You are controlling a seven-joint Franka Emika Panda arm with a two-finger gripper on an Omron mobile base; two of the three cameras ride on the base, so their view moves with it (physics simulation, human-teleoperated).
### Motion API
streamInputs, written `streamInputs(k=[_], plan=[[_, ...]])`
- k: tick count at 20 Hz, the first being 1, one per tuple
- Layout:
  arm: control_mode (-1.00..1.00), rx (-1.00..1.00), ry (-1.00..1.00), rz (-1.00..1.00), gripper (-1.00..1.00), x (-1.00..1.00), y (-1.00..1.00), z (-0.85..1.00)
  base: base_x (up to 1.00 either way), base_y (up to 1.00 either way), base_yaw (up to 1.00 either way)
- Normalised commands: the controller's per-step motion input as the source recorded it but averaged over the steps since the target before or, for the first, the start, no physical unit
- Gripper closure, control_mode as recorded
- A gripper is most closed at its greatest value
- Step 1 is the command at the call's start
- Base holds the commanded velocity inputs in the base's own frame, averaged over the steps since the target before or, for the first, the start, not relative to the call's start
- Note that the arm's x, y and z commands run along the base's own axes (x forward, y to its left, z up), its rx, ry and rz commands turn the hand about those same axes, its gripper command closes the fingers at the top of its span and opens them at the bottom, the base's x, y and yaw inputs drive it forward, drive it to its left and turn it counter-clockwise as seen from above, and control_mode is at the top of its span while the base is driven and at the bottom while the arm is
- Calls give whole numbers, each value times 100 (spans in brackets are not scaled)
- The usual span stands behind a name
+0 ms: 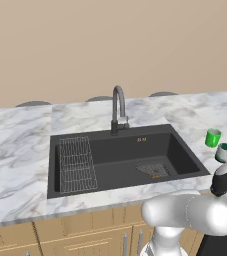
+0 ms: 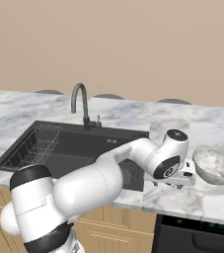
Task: Clear the mugs and bowl far away from the sink.
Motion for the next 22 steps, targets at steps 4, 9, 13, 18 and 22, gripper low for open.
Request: streamInputs(k=[4, 9, 13, 18, 22], plan=[[-100, 1, 0, 0, -100, 17, 0, -1, 0, 0, 0], [-100, 4, 1, 0, -100, 15, -7, 0, 0, 0, 0], [-100, 5, 2, 1, -100, 8, -16, 0, 0, 0, 0], [-100, 6, 4, 3, -100, 12, -21, 0, 0, 0, 0], [-100, 2, 4, 8, -100, 16, -10, 0, 0, 0, 0]])
